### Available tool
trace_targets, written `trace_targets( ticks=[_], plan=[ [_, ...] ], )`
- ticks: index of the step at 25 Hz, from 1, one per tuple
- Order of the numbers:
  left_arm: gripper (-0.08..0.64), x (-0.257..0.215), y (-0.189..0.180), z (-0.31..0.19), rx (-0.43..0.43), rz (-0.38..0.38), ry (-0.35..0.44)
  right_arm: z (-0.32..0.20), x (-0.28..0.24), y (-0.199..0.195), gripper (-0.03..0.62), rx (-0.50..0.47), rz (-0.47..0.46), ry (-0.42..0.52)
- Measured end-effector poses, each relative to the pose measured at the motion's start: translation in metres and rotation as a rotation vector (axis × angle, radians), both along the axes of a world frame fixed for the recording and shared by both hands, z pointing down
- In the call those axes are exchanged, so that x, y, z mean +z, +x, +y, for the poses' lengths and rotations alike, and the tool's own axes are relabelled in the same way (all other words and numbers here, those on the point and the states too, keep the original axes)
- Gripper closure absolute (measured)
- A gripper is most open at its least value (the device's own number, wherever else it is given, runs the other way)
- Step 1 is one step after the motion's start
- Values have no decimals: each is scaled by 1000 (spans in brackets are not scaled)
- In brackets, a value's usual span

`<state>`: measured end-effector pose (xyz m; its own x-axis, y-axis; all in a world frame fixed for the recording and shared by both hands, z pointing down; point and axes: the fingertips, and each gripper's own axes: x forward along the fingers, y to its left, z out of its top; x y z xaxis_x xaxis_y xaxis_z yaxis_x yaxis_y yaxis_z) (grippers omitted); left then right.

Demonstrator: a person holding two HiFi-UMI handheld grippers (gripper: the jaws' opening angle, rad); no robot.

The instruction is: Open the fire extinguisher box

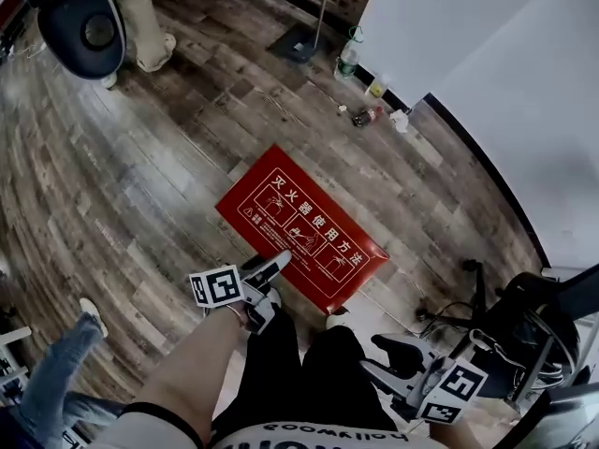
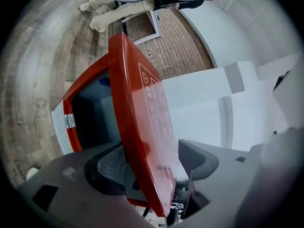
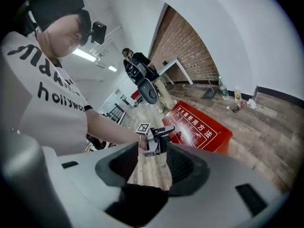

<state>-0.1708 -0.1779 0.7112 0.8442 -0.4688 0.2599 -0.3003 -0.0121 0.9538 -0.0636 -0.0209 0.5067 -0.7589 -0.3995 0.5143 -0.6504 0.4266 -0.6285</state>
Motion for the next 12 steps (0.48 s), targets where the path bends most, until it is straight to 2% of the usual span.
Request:
trace_targets(
  ticks=[5,6,9,12],
  plan=[
    [250,-8,-6,-2,-94,-26,28,1,0,-6,419,9,-24,1],
    [250,-14,-9,-2,-126,2,18,0,-1,-7,419,15,-31,1],
    [258,-47,-9,-3,-226,203,-15,-1,-5,-9,420,39,-55,4],
    [327,-75,-11,-3,-226,272,50,2,-12,-12,419,39,-70,18]
  ],
)
